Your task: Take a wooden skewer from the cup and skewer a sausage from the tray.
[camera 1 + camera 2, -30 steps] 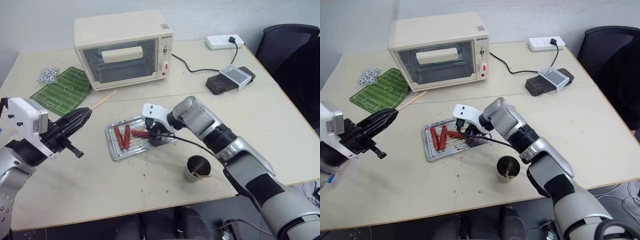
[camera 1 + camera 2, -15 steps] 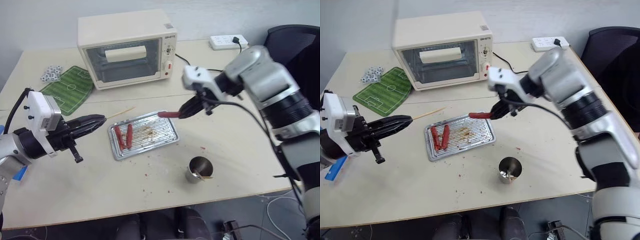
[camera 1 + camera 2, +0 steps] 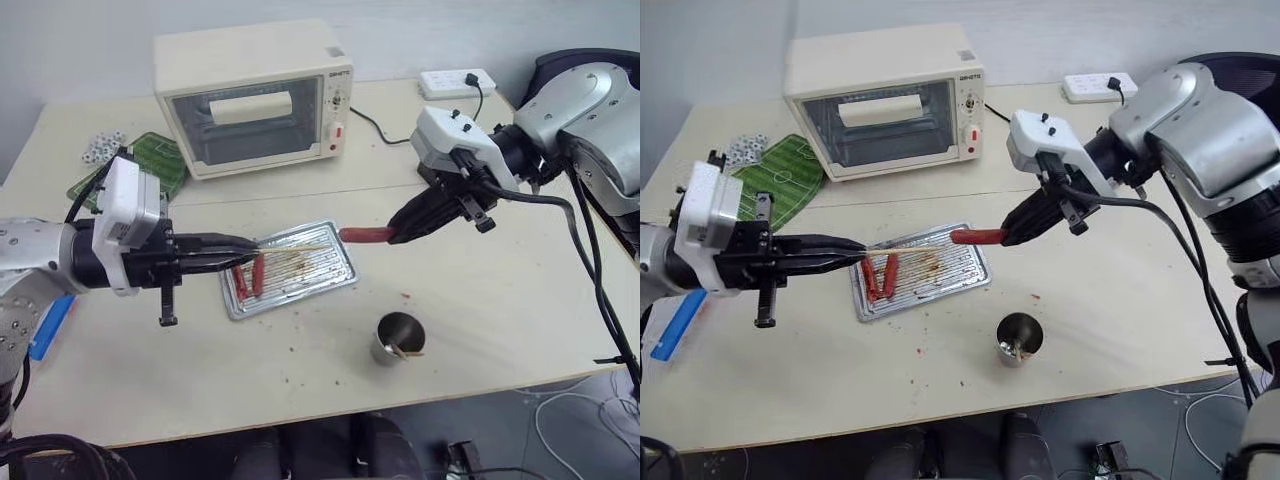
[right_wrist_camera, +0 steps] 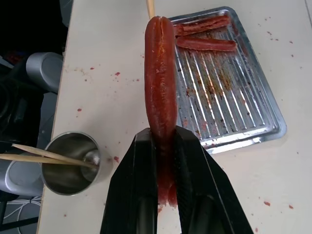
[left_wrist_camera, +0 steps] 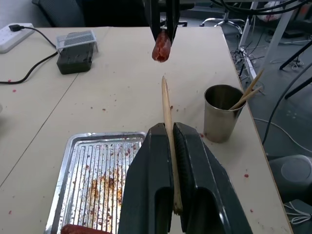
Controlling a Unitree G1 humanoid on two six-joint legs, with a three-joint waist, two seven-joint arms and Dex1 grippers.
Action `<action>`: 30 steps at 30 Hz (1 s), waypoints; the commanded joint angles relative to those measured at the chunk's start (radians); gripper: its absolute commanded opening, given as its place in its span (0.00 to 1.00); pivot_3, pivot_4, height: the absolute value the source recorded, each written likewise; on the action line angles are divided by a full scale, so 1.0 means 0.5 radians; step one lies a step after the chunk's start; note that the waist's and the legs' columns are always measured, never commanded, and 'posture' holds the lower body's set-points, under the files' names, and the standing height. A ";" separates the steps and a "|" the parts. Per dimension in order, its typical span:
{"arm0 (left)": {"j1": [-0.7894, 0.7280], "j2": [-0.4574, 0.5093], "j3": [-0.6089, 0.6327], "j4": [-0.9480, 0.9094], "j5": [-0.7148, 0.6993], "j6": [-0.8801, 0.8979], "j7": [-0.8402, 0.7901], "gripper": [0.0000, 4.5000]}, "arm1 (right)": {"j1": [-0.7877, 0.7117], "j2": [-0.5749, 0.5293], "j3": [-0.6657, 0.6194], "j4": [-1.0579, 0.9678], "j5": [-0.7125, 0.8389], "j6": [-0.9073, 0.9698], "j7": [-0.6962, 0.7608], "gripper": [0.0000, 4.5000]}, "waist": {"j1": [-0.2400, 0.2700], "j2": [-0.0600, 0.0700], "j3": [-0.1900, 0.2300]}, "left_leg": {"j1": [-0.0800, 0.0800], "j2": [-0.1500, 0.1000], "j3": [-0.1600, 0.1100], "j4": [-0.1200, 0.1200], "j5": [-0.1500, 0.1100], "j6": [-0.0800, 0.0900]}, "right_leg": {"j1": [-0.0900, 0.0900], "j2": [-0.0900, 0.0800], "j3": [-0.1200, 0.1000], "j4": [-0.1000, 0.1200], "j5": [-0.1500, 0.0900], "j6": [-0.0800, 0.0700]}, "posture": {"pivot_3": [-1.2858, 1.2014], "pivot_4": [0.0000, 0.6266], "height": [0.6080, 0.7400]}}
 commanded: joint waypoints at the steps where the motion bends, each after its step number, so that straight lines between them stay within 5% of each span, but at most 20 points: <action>1: -0.070 -0.007 -0.016 0.017 0.010 -0.019 -0.022 0.00 | 0.004 -0.064 -0.102 -0.069 0.033 0.046 0.133 0.08 | 0.013 0.000 0.000 | 0.000 0.000 0.000 0.001 0.000 0.000 | 0.000 0.000 0.000 0.000 0.000 0.000 | 0.52 0.24 1.00; 30: -0.150 -0.041 -0.068 0.030 0.043 -0.019 -0.061 0.00 | 0.089 -0.020 -0.185 -0.075 -0.051 0.103 0.133 0.08 | 0.021 0.000 0.000 | 0.000 0.000 0.000 0.004 0.000 0.001 | 0.000 0.001 0.000 0.005 0.000 0.000 | 0.52 0.24 1.00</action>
